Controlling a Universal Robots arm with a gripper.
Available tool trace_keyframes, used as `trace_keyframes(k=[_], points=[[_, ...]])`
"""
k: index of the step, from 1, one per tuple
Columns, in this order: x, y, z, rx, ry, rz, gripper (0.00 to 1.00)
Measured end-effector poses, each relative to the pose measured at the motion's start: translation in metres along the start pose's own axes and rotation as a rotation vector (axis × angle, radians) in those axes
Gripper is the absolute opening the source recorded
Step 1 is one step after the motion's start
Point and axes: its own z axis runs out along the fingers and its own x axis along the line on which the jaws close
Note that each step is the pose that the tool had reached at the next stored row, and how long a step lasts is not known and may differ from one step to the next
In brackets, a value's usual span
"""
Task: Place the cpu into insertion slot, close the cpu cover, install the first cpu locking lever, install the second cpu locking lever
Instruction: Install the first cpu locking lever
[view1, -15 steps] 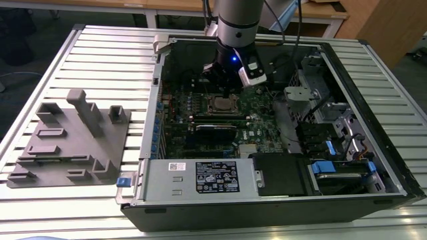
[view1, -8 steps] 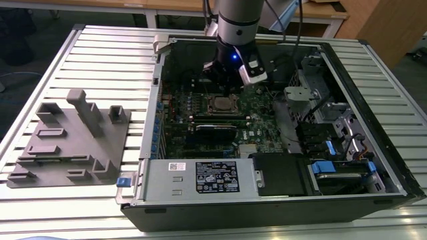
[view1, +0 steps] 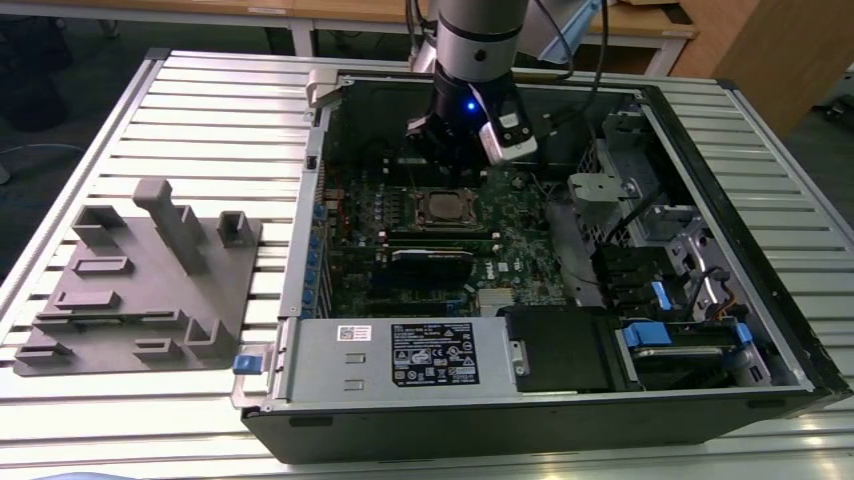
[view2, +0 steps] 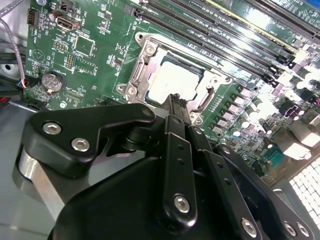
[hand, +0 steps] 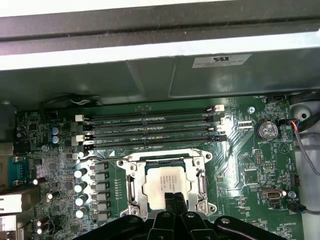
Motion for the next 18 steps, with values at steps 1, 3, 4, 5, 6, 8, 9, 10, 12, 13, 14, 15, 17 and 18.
trace_keyframes(k=[1, 3, 4, 5, 6, 8, 9, 10, 12, 13, 14, 15, 17, 18], points=[[0.0, 0.0, 0.0, -0.0001, 0.0, 0.0, 0.11], [0.0, 0.0, 0.0, -0.0002, 0.0, 0.0, 0.11], [0.0, 0.0, 0.0, -0.0001, 0.0, 0.0, 0.11], [0.0, 0.0, -0.0001, 0.0, 0.0, 0.0, 0.11], [0.0, 0.0, -0.0001, 0.0, 0.0, 0.0, 0.11], [0.0, 0.0, -0.0001, 0.0, 0.0, 0.0, 0.11], [0.0, 0.0, -0.0001, 0.0, 0.0, 0.0, 0.11], [0.0, 0.0, -0.0001, 0.0, 0.0, 0.0, 0.11], [0.0, 0.0, -0.0001, 0.0, 0.0, 0.0, 0.11], [0.0001, 0.0, -0.0002, 0.0001, 0.0001, 0.0, 0.11], [0.0009, -0.0001, -0.0002, 0.0002, 0.0001, 0.0, 0.11], [0.0025, -0.0002, -0.0003, 0.0003, 0.0001, 0.0, 0.11], [0.0059, -0.0005, -0.0002, 0.0001, 0.0, 0.0, 0.11], [0.0079, -0.0007, -0.0003, 0.0001, 0.0001, 0.0, 0.11]])
